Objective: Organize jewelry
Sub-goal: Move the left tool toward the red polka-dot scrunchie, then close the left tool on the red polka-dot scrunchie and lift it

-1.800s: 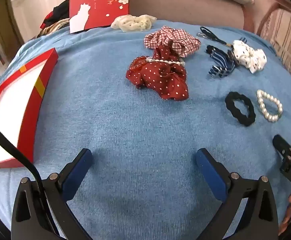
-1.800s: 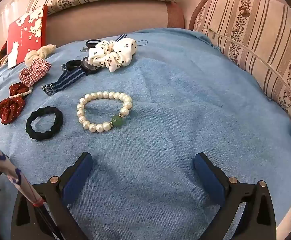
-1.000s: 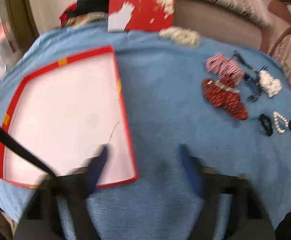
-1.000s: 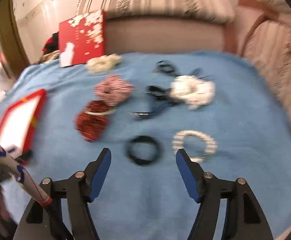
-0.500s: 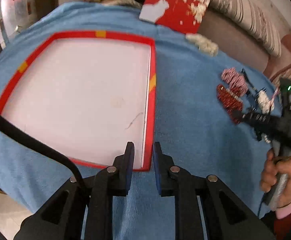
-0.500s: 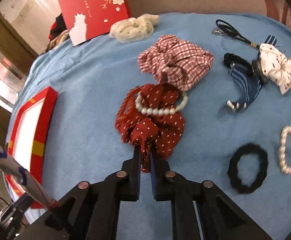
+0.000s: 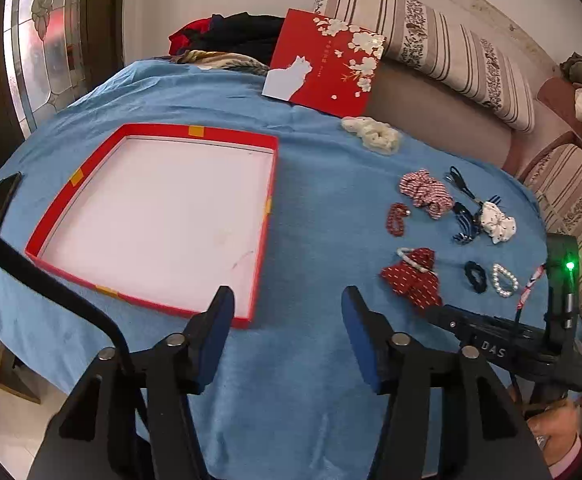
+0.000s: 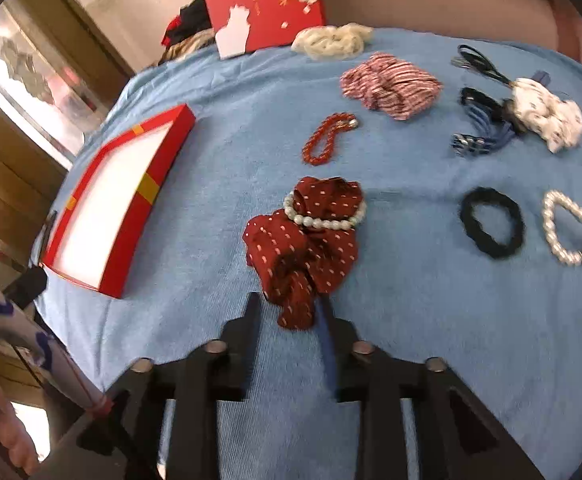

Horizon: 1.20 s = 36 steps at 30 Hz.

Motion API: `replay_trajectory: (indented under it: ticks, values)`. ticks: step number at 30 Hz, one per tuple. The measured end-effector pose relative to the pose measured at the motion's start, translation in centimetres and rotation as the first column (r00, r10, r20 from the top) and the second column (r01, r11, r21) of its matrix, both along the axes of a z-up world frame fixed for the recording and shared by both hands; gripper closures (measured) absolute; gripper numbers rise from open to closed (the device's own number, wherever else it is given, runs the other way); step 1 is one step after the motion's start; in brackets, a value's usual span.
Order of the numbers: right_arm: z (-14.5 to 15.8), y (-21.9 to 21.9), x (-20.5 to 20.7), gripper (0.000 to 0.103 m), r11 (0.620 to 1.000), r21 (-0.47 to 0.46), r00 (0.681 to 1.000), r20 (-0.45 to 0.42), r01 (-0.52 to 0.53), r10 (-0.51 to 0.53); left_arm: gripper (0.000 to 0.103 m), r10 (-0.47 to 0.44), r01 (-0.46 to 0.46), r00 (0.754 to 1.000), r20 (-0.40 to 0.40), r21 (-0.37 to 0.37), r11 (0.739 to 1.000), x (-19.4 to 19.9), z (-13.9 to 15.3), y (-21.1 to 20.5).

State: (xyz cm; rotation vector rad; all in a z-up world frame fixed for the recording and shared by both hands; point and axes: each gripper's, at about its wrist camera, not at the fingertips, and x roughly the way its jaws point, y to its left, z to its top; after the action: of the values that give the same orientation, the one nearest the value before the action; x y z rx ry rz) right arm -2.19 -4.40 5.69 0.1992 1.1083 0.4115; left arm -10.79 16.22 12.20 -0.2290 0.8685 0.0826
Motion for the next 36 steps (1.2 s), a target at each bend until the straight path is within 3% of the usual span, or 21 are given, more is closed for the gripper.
replay_trajectory:
  ticks: [1, 5, 8, 10, 12, 14, 15, 16, 19, 25, 26, 27, 28, 29, 34, 35, 36]
  values:
    - [0.4, -0.6, -0.6, 0.057, 1.0, 0.003, 1.0, 0.013, 0.01, -0.01, 0.043, -0.002, 0.002, 1.0, 0.002, 0.005, 1.0, -0.2, 0.1, -0.2]
    - [2.5, -2.5, -2.8, 0.056, 0.998, -0.021, 0.994, 0.092, 0.056, -0.054, 0.042, -0.006, 0.005, 1.0, 0.007, 0.021, 1.0, -1.0, 0.1, -1.2]
    - [4.6, -3.7, -5.0, 0.05, 0.988, -0.087, 0.969, 0.221, 0.13, -0.108, 0.042, -0.019, 0.019, 1.0, 0.001, 0.02, 1.0, -1.2, -0.1, -2.2]
    - [5.7, -4.1, -6.5, 0.021, 0.976, -0.128, 0.941, 0.314, 0.177, -0.129, 0.042, -0.037, 0.037, 0.999, -0.007, 0.018, 0.999, -1.2, -0.4, -2.8]
    - [5.7, -4.6, -6.4, 0.014, 0.978, -0.127, 0.937, 0.33, 0.165, -0.115, 0.041, -0.068, 0.068, 0.998, -0.005, 0.006, 0.998, -0.8, -0.7, -3.4]
    - [5.0, -5.0, -5.4, 0.02, 0.977, -0.15, 0.957, 0.271, 0.152, -0.107, 0.041, -0.095, 0.095, 0.995, -0.013, -0.006, 0.995, -0.1, -1.2, -4.1]
    - [4.4, -5.6, -4.7, 0.033, 0.975, -0.152, 0.964, 0.236, 0.159, -0.12, 0.041, -0.111, 0.111, 0.994, -0.015, -0.017, 0.994, 0.3, -1.4, -4.4]
    - [4.2, -6.1, -4.4, 0.039, 0.976, -0.145, 0.968, 0.215, 0.161, -0.127, 0.041, -0.134, 0.133, 0.991, -0.017, -0.034, 0.991, 0.8, -1.7, -4.8]
    - [3.4, -7.8, -3.8, 0.04, 0.976, -0.11, 0.971, 0.17, 0.188, -0.167, 0.041, -0.203, 0.198, 0.978, -0.052, -0.079, 0.977, 3.2, -3.1, -6.6]
    - [2.5, -9.2, -4.5, 0.04, 0.965, -0.138, 0.964, 0.178, 0.223, -0.197, 0.042, -0.345, 0.321, 0.927, -0.145, -0.168, 0.932, 8.5, -7.0, -11.2]
    - [2.4, -9.6, -4.5, 0.04, 0.963, -0.144, 0.963, 0.183, 0.226, -0.199, 0.059, -0.356, 0.331, 0.92, -0.163, -0.165, 0.929, 9.2, -7.6, -11.9]
    - [2.3, -9.8, -4.6, 0.04, 0.961, -0.149, 0.96, 0.189, 0.234, -0.204, 0.098, -0.369, 0.343, 0.91, -0.191, -0.157, 0.926, 10.1, -8.0, -12.6]
    - [2.3, -10.1, -4.6, 0.04, 0.959, -0.152, 0.958, 0.193, 0.241, -0.21, 0.097, -0.372, 0.347, 0.901, -0.222, -0.144, 0.927, 10.8, -8.2, -13.2]
    - [2.4, -10.5, -4.7, 0.04, 0.956, -0.151, 0.955, 0.198, 0.251, -0.22, 0.098, -0.375, 0.353, 0.901, -0.22, -0.134, 0.926, 11.3, -7.7, -13.6]
    - [2.6, -12.8, -4.4, 0.04, 0.948, -0.114, 0.94, 0.207, 0.299, -0.272, 0.098, -0.435, 0.424, 0.898, -0.063, -0.141, 0.895, 11.5, 0.0, -14.3]
    - [2.5, -13.2, -4.3, 0.04, 0.945, -0.103, 0.936, 0.204, 0.311, -0.286, 0.098, -0.442, 0.433, 0.896, -0.044, -0.13, 0.892, 11.2, 1.3, -14.3]
    - [2.5, -13.5, -4.3, 0.04, 0.943, -0.095, 0.933, 0.201, 0.32, -0.297, 0.098, -0.439, 0.435, 0.896, -0.059, -0.066, 0.898, 11.0, 2.3, -14.4]
